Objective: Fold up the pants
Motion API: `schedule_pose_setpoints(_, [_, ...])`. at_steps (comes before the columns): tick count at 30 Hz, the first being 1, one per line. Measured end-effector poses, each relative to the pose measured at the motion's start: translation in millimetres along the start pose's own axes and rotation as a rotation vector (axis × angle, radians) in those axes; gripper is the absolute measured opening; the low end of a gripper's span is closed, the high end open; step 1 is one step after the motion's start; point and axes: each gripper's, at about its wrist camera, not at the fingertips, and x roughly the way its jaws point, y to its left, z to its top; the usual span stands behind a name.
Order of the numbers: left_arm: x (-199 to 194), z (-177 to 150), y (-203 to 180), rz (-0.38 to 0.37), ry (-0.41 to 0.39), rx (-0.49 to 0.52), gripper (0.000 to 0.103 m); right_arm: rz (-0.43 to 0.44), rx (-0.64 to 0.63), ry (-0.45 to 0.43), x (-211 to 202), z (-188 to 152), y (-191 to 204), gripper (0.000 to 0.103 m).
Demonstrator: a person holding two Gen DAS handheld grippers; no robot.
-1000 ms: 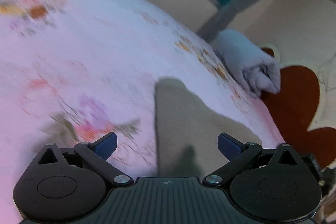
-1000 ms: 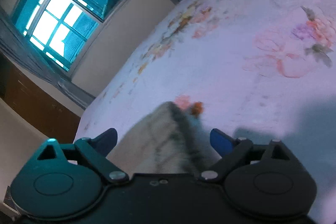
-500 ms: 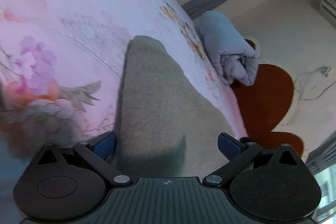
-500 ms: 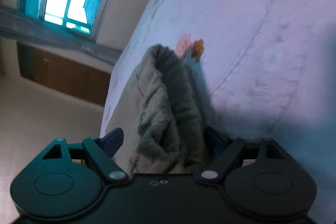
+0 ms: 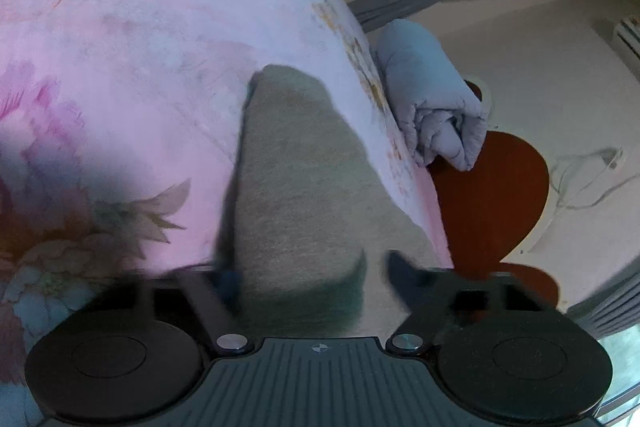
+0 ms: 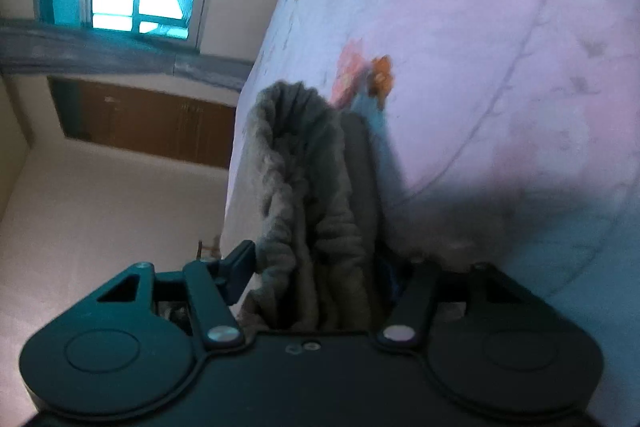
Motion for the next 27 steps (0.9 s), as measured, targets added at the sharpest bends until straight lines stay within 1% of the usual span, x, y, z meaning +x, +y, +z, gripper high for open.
schedule_pose_setpoints(1, [3, 0, 6, -0.007, 0.013, -0.038, 0.039, -0.01, -0.009, 0.008, 3, 2, 1, 0.056])
schedule_pose_setpoints(2, [5, 0, 9, -0.026, 0.017, -0.054, 0.038, -0.03, -0.017, 0.012, 7, 2, 3, 0.055])
schedule_pose_setpoints(4, [9, -2, 7, -0.043, 0.023, -0.052, 0.036, -0.069, -0.039, 0.013, 14, 4, 10, 0.056])
schedule_pose_setpoints(5, [11, -3, 6, -0.053, 0.021, -0.058, 0.034, -0.095, -0.065, 0.016, 18, 3, 17, 0.054])
schedule_pose_setpoints(6, [11, -5, 5, -0.07, 0.012, -0.069, 0.031, -0.112, -0.085, 0.017, 23, 1, 25, 0.048])
schedule_pose_setpoints(7, [10, -6, 6, -0.09, 0.005, -0.079, 0.028, -0.1, -0.087, 0.015, 23, -1, 30, 0.044])
schedule_pose_setpoints(9, [7, -10, 3, -0.133, -0.009, -0.086, 0.027, -0.08, -0.095, -0.001, 20, -1, 37, 0.042])
schedule_pose_setpoints(12, [-1, -12, -10, -0.164, -0.023, -0.067, 0.027, -0.046, -0.139, -0.015, 14, -2, 58, 0.04])
schedule_pose_setpoints(14, [-9, -5, -24, -0.179, -0.04, -0.041, 0.027, -0.018, -0.178, -0.015, 12, 3, 77, 0.04])
schedule_pose_setpoints(17, [-25, 20, -42, -0.233, -0.092, -0.011, 0.027, 0.019, -0.229, -0.016, 16, 16, 109, 0.04])
schedule_pose_setpoints(20, [-37, 54, -54, -0.25, -0.137, 0.021, 0.027, 0.063, -0.253, -0.02, 34, 37, 133, 0.04])
schedule_pose_setpoints(23, [-39, 85, -44, -0.227, -0.168, 0.002, 0.027, 0.087, -0.259, -0.01, 66, 64, 147, 0.04])
schedule_pose_setpoints(25, [-35, 104, -28, -0.19, -0.183, -0.032, 0.027, 0.085, -0.249, 0.008, 96, 83, 149, 0.04])
schedule_pose_setpoints(27, [-32, 123, -14, -0.146, -0.198, -0.034, 0.027, 0.075, -0.249, 0.029, 129, 98, 145, 0.04])
